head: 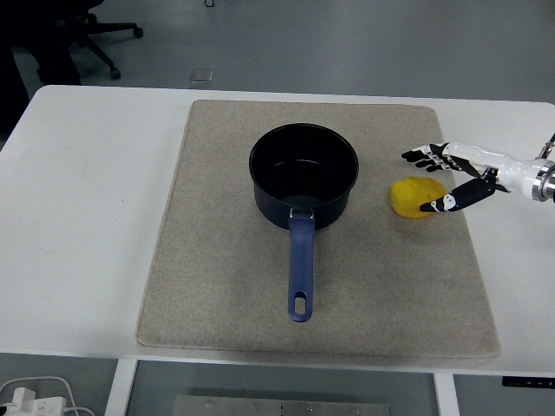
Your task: Put the potato in the blue pot
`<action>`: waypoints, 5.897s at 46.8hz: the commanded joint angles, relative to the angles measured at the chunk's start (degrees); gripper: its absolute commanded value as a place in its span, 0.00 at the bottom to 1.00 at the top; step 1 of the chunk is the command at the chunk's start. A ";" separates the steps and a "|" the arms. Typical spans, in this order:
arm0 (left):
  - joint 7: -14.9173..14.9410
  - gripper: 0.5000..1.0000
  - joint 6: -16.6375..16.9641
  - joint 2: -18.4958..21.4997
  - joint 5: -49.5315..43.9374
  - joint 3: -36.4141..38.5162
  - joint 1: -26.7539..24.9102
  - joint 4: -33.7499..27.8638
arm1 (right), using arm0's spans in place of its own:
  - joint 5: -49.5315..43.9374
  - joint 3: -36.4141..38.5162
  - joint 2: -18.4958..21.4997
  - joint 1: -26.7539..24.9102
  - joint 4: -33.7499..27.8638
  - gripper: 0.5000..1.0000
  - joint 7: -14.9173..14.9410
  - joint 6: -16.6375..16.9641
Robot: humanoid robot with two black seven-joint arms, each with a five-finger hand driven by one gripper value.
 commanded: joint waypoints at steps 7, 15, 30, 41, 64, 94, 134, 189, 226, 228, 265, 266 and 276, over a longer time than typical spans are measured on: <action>0.00 0.99 0.01 0.00 0.00 0.00 0.00 0.00 | -0.05 0.07 1.03 -1.48 -0.05 0.84 0.01 -1.87; 0.00 0.99 0.01 0.00 0.00 0.00 0.00 0.00 | -0.84 0.16 2.18 -2.27 -0.13 0.80 0.18 -3.63; 0.00 0.99 0.01 0.00 0.00 0.00 0.00 0.00 | -0.93 0.07 2.35 -2.36 -0.48 0.28 1.24 -4.24; 0.00 0.99 0.01 0.00 0.00 0.00 0.00 0.00 | -3.83 0.07 3.58 -3.85 -0.84 0.00 2.64 -7.67; 0.00 0.99 0.01 0.00 0.00 0.00 0.00 0.00 | -4.27 0.25 3.76 -4.29 -1.28 0.00 3.17 -8.02; 0.00 0.99 0.01 0.00 0.00 0.00 0.00 0.00 | -2.69 0.16 3.23 1.68 -1.28 0.00 2.64 -7.06; 0.00 0.99 -0.08 0.00 0.09 0.09 -0.26 -0.53 | 10.32 -7.05 6.92 17.85 -0.75 0.00 1.50 -3.80; 0.00 0.99 -0.08 0.00 0.09 0.09 -0.35 -0.88 | 19.81 -14.43 36.10 19.79 -14.55 0.00 1.50 -3.89; 0.00 0.99 -0.08 0.00 0.09 0.00 -0.35 -0.79 | 19.72 -14.34 36.10 16.01 -16.39 0.00 1.50 -3.89; 0.00 0.99 -0.08 0.00 0.09 0.09 -0.35 -0.79 | 19.72 -14.34 35.67 15.66 -16.39 0.00 1.50 -3.80; 0.00 0.99 -0.08 0.00 0.09 0.09 -0.35 -0.88 | 19.63 -14.43 32.50 15.04 -16.04 0.43 1.59 -1.43; 0.00 0.99 -0.08 0.00 0.09 0.00 -0.35 -0.79 | 19.63 -14.43 32.50 15.04 -15.95 0.44 1.50 -1.43; 0.00 0.99 -0.08 0.00 0.09 0.09 -0.35 -0.88 | 19.72 -14.34 32.24 15.04 -16.04 0.67 1.50 -1.43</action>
